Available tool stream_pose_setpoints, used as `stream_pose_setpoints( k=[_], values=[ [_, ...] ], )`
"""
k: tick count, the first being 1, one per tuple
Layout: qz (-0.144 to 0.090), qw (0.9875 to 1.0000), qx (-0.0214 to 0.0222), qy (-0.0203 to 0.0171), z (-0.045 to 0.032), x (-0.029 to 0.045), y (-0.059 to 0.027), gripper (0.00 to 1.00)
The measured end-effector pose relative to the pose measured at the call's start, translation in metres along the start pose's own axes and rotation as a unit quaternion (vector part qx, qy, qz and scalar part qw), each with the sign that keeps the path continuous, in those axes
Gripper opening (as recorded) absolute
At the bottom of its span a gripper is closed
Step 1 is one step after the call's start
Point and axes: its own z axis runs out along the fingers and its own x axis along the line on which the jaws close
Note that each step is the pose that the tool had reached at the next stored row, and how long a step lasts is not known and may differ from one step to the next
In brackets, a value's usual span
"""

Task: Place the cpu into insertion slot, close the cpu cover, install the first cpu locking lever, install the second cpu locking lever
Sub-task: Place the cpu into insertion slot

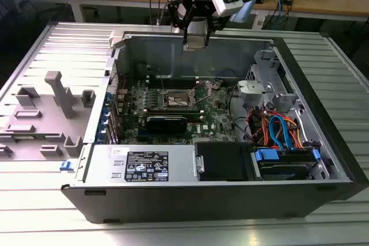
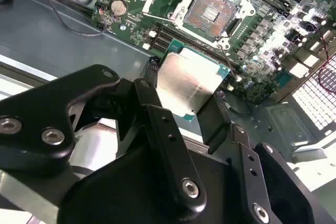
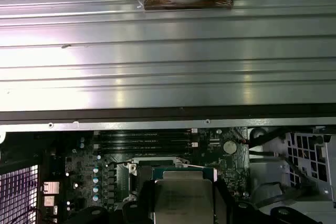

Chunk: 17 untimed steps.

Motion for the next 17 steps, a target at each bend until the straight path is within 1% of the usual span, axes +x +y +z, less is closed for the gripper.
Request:
stream_pose_setpoints(
  k=[12,17],
  values=[
    [0.000,1.0000,-0.0001,-0.0001,0.0001,0.0000,-0.0002,0.54],
    [0.000,1.0000,0.0002,0.0000,-0.0004,-0.0001,-0.0045,0.54]
  ],
)
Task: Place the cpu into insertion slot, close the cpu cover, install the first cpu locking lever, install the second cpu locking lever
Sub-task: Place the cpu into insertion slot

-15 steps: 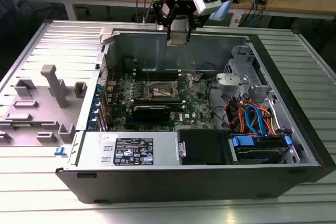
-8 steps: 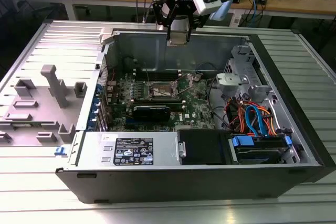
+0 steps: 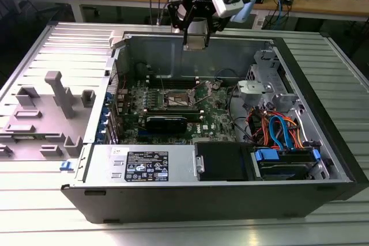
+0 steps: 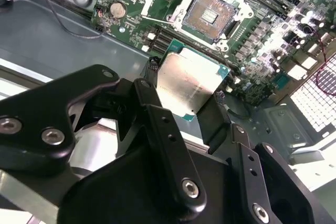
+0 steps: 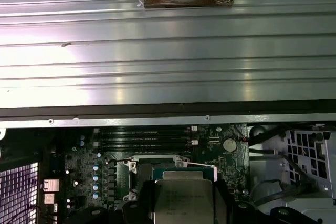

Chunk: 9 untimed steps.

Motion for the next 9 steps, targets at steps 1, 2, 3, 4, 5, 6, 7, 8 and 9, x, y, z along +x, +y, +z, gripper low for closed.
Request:
stream_pose_setpoints(
  k=[1,2,3,4,5,6,7,8,9],
  values=[
    [0.000,1.0000,0.0002,0.0000,0.0000,0.0000,-0.0005,0.54],
    [0.000,1.0000,0.0004,0.0000,-0.0002,-0.0001,-0.0018,0.54],
    [0.000,1.0000,0.0005,0.0000,-0.0002,-0.0001,-0.0026,0.54],
    [0.000,1.0000,0.0005,0.0000,-0.0002,-0.0001,-0.0033,0.54],
    [0.000,1.0000,0.0005,0.0000,-0.0003,-0.0001,-0.0044,0.54],
    [0.000,1.0000,0.0006,0.0000,-0.0003,-0.0001,-0.0050,0.54],
    [0.000,1.0000,0.0007,0.0000,-0.0003,-0.0002,-0.0061,0.54],
    [0.000,1.0000,0.0008,0.0000,-0.0004,-0.0002,-0.0072,0.54],
    [0.000,1.0000,0.0008,0.0000,-0.0004,-0.0002,-0.0076,0.54]
  ],
)
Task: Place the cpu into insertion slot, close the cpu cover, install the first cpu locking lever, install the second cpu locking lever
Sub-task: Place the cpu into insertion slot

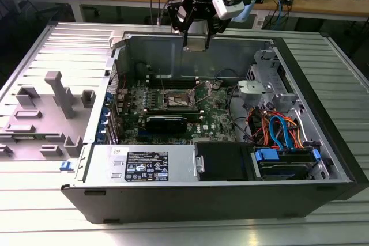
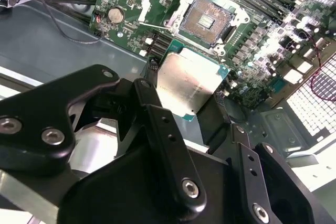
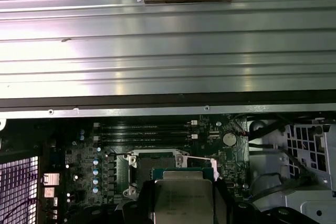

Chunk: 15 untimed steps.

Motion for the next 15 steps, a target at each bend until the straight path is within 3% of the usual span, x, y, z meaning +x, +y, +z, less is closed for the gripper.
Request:
stream_pose_setpoints(
  k=[15],
  values=[
    [0.000,1.0000,0.0008,0.0000,-0.0001,-0.0001,-0.0013,0.54]
  ],
)
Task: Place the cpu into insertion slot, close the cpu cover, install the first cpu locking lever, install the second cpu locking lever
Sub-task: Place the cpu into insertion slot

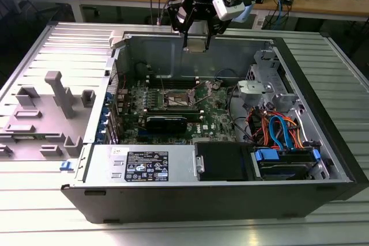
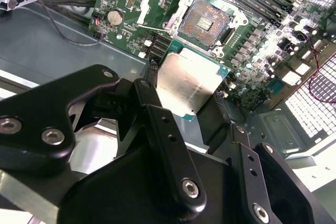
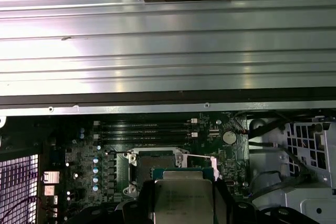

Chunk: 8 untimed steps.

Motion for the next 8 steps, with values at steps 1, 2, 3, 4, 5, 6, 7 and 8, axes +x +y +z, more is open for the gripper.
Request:
stream_pose_setpoints(
  k=[1,2,3,4,5,6,7,8],
  values=[
    [0.000,1.0000,0.0000,0.0000,0.0000,0.0000,0.0000,0.54],
    [0.000,1.0000,0.0001,0.0000,-0.0001,0.0000,-0.0001,0.54],
    [0.000,1.0000,0.0000,0.0000,0.0000,0.0000,-0.0001,0.54],
    [0.001,1.0000,0.0000,-0.0001,0.0000,0.0000,-0.0001,0.54],
    [0.005,1.0000,-0.0001,-0.0004,0.0000,-0.0001,-0.0001,0.54],
    [0.011,0.9999,-0.0001,-0.0009,0.0000,-0.0001,-0.0001,0.54],
    [0.018,0.9998,-0.0003,-0.0015,0.0001,0.0000,-0.0001,0.54],
    [0.025,0.9997,-0.0004,-0.0021,0.0002,0.0000,-0.0001,0.54]
  ],
)
